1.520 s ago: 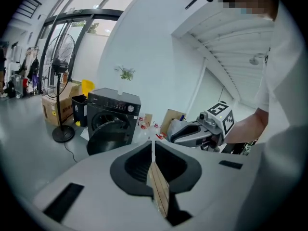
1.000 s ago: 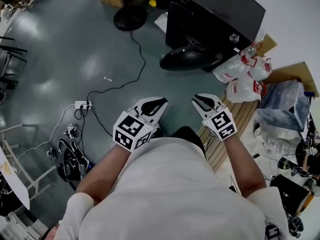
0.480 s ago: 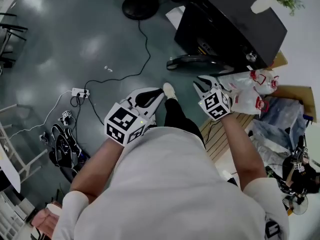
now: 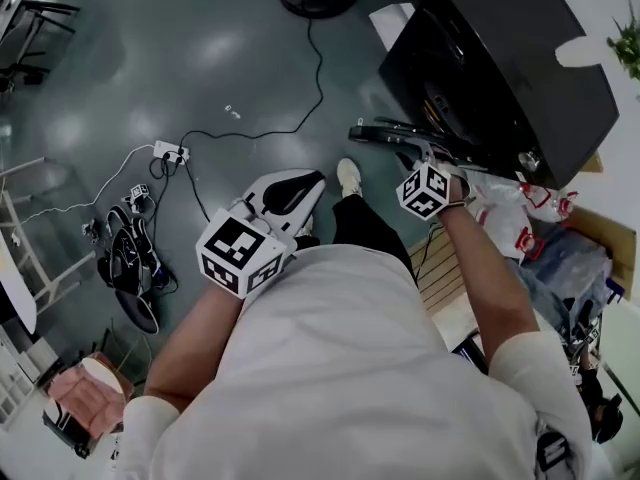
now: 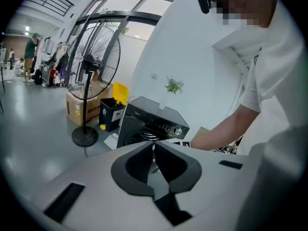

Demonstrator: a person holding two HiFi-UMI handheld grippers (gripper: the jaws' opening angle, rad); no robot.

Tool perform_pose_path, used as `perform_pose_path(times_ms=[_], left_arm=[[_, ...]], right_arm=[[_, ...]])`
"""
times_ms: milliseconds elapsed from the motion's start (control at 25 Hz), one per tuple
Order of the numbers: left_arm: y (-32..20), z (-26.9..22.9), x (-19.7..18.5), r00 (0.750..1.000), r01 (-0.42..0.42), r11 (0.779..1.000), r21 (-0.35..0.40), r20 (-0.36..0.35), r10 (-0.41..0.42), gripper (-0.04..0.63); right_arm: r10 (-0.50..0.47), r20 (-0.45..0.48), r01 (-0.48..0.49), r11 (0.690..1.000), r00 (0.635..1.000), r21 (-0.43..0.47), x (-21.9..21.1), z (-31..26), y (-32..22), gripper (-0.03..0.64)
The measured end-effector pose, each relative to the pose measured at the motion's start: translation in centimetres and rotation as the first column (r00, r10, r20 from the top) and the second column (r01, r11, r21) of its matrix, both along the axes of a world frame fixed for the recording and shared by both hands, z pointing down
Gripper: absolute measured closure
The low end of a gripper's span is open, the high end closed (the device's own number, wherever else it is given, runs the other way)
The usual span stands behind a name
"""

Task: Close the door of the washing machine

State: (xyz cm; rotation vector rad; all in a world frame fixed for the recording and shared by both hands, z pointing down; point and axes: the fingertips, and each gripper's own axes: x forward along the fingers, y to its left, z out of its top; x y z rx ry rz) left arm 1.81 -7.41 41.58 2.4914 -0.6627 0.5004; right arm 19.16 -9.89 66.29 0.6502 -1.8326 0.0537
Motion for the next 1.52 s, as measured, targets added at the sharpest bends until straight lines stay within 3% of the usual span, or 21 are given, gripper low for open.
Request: perform_pose_path(times_ms=[440,680,1520], left_arm=[[-2.1,0.6,-1.2,0.995,0.093,0.995,-0.017,0.037,-0.093,0.574],[-3.2,0.5,-1.3,0.991,0.123,0.992,-0.011,0.048,-0.122,0.574],[-5.8,0.0,-0.2,0.99,0.126,0.992,0.023,0.06,-0.127,0.574]], right_arm=[[-0.187,-0.164,0.178,0.982,0.969,-0.065,0.8,4.7,-1.2,0.482],[-0.261,-0.199,0.25,0.965,0.945,-0.078,0.9,5.7,-0.9,0.525],[-0.146,-0.187,0.146,0.989,0.971,-0.018,2.1,5.6,-5.4,0.534]])
